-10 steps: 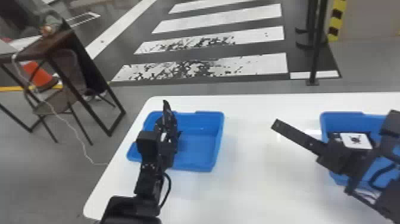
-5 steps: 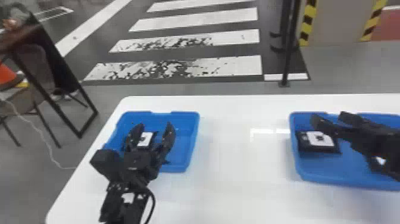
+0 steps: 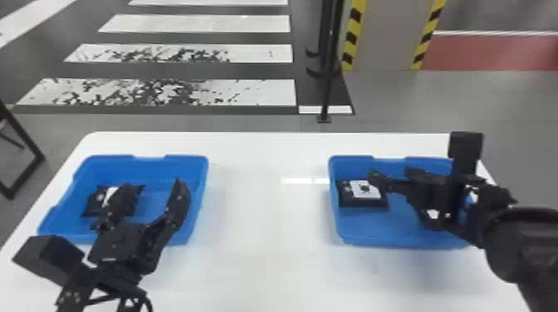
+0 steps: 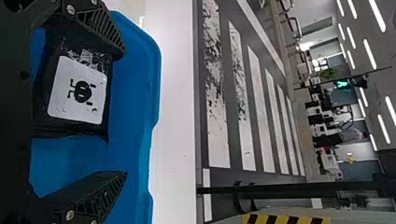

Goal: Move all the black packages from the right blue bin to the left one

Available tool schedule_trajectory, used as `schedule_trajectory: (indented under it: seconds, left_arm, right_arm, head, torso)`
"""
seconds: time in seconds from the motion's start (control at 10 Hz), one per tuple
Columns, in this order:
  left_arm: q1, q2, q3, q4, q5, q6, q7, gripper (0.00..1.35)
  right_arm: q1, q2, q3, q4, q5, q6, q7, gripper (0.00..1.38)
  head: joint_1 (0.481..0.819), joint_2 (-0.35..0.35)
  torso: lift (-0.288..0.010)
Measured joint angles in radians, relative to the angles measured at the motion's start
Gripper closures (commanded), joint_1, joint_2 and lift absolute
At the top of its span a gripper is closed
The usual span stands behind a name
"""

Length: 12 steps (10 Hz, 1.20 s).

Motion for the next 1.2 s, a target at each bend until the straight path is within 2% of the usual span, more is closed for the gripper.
schedule_trajectory:
  seconds: [0.2,0.5,0.6,0.7,0.8,1.0,1.1,1.2]
  left_arm:
    - [-0.002,0.002,-0.007,0.0,0.001,0.011,-0.003,0.14]
    - [-0.001,0.004,-0.003,0.0,0.012,0.018,-0.007,0.15]
    - [0.001,0.004,-0.001,0.0,0.015,0.018,-0.008,0.15]
    - [0.003,0.004,0.001,0.0,0.017,0.018,-0.01,0.15]
    - [0.007,0.004,0.004,0.0,0.019,0.018,-0.011,0.15]
    - [0.014,0.004,0.011,0.0,0.024,0.016,-0.012,0.15]
    - [0.016,0.004,0.012,0.0,0.024,0.016,-0.012,0.15]
    - [0.017,0.004,0.012,0.0,0.025,0.016,-0.012,0.15]
  right_arm:
    - [-0.037,-0.003,0.062,0.08,-0.019,0.011,-0.006,0.1]
    - [-0.061,-0.004,0.115,0.138,-0.02,0.023,-0.022,0.14]
    - [-0.072,-0.004,0.129,0.155,-0.022,0.023,-0.024,0.28]
    - [-0.081,-0.005,0.138,0.17,-0.026,0.025,-0.025,0.68]
    - [-0.088,-0.006,0.145,0.178,-0.032,0.038,-0.025,0.9]
    - [-0.087,-0.006,0.151,0.188,-0.06,0.046,-0.024,0.89]
    - [-0.081,-0.007,0.151,0.193,-0.077,0.035,-0.022,1.08]
    - [-0.075,-0.007,0.151,0.208,-0.11,0.016,-0.018,1.2]
  head:
    - [0.695,0.027]
    - [0.695,0.042]
    - [0.695,0.047]
    - [0.695,0.052]
    - [0.695,0.056]
    - [0.695,0.066]
    - [0.695,0.071]
    - [0.695,0.075]
  torso:
    - [-0.14]
    - [-0.14]
    - [-0.14]
    - [-0.14]
    - [-0.14]
    - [-0.14]
    - [-0.14]
    - [-0.14]
